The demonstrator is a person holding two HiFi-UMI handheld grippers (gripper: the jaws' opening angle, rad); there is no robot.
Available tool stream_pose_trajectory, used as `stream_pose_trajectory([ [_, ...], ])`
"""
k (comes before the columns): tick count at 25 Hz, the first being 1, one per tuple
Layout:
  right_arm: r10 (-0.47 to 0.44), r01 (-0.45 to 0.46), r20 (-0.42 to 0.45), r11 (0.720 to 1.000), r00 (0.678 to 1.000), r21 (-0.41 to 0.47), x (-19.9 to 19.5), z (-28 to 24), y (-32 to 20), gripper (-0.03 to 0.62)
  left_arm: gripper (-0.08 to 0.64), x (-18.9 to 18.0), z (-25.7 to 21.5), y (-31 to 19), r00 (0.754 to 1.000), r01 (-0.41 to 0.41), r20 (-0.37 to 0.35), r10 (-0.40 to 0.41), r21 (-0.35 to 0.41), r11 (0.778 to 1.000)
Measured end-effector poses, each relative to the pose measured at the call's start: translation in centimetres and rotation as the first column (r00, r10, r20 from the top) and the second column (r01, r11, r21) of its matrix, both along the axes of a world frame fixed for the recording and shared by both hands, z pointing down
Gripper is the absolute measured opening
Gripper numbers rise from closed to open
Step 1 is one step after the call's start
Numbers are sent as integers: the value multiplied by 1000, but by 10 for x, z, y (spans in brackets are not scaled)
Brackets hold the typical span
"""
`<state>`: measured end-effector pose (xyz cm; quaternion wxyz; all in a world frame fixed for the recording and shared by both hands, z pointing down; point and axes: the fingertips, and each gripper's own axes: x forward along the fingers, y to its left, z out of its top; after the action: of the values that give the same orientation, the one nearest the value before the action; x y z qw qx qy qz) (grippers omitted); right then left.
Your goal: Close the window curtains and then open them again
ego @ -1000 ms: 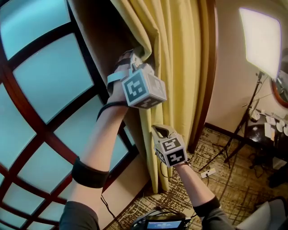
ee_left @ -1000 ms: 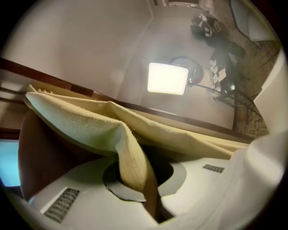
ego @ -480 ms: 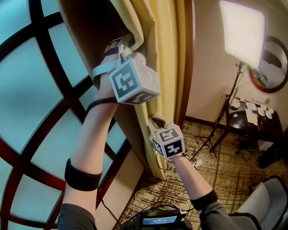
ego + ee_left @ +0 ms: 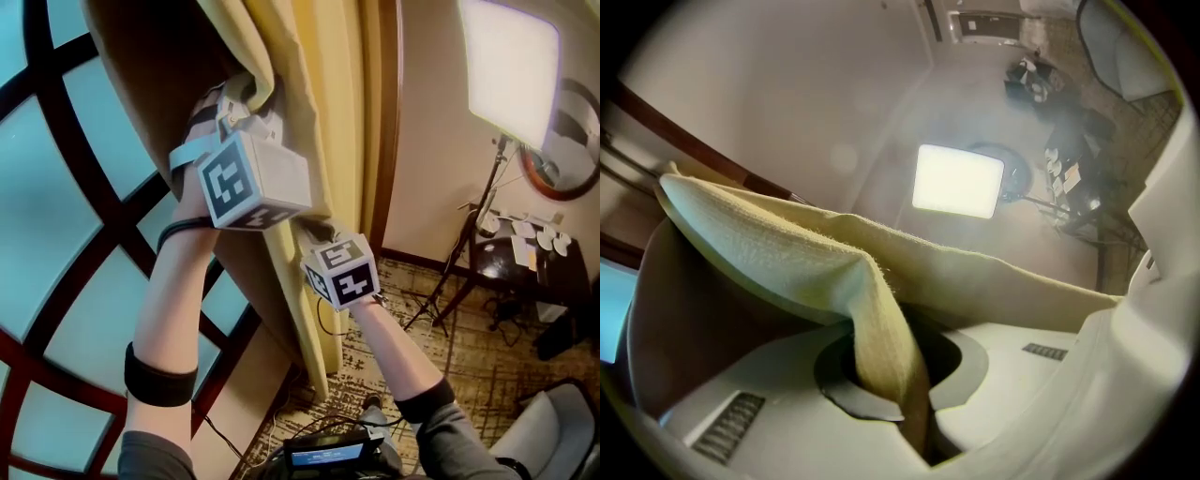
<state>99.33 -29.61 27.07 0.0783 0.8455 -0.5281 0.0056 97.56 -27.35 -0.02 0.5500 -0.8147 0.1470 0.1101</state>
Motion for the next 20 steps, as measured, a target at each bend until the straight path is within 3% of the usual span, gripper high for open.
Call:
stream_pose_trajectory([
  [7,-51,50,-41,999,998,-17,40,-40,-6,17,2,45,-5,-2,1000,18,7,-18,-13,1000],
  [12,-17,17,-37,1000,999,-1,65,-46,6,17,2,79,2,-11,997,63,39,-65,39,997],
  [17,6,-6,-45,1000,999,11,72,-49,12,17,3,84,-2,-10,998,61,30,-62,36,998],
  [20,22,-21,-48,1000,999,15,100,-57,21,17,6,112,-9,-1,998,54,38,-55,38,998],
])
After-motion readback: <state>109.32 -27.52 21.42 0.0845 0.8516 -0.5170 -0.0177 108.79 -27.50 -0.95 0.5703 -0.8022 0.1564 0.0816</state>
